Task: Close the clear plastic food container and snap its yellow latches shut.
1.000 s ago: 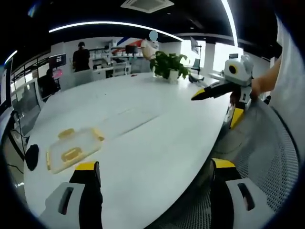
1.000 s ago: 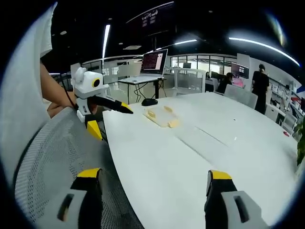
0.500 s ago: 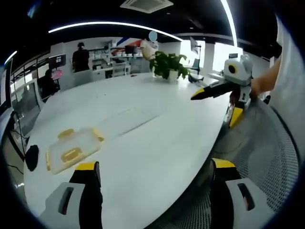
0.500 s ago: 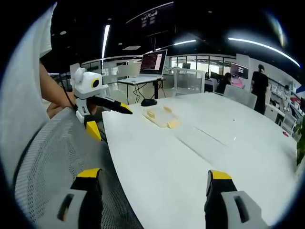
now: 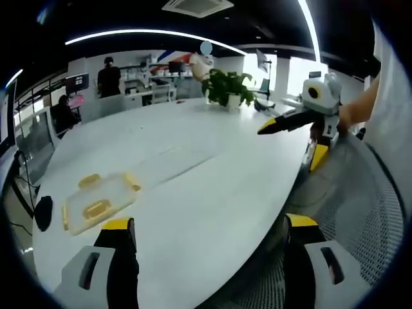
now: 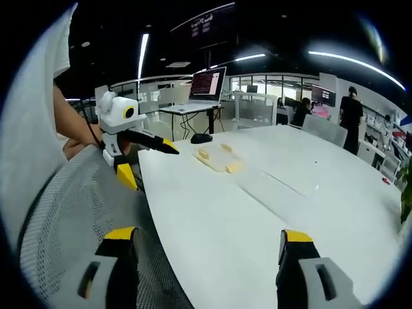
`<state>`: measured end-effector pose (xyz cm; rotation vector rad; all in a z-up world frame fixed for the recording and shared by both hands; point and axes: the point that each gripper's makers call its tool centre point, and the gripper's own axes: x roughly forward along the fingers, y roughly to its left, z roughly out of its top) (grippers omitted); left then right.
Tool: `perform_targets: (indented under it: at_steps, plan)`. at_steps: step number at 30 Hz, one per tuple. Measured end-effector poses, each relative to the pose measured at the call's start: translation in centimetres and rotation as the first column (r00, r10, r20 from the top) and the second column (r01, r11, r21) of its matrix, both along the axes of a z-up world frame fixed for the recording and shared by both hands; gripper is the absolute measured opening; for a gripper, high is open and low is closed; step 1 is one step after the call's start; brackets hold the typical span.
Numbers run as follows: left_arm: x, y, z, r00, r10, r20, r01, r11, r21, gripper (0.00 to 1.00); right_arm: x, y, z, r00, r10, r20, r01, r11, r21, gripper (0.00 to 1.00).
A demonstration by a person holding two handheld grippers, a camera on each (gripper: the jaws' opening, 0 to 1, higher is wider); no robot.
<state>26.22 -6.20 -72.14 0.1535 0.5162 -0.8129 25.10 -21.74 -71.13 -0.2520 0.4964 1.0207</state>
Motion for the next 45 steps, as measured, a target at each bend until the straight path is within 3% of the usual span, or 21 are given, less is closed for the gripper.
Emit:
perform_targets:
  at_steps: [25,45]
  plan:
    - [0.2,0.3,0.1,1.0,-0.001,0.014,0.001,1.0,0.026,0.93,-0.2,0.5,0.2,1.0,0.021,-0.003,-0.021,1.0,-0.003,0.89]
    - [1.8,1.4,-0.2,1.0,-0.015,0.02,0.014,0.999,0.045,0.91,0.5,1.9,-0.6,0.999,0.05,-0.021,-0.051,0.998,-0.024,0.88]
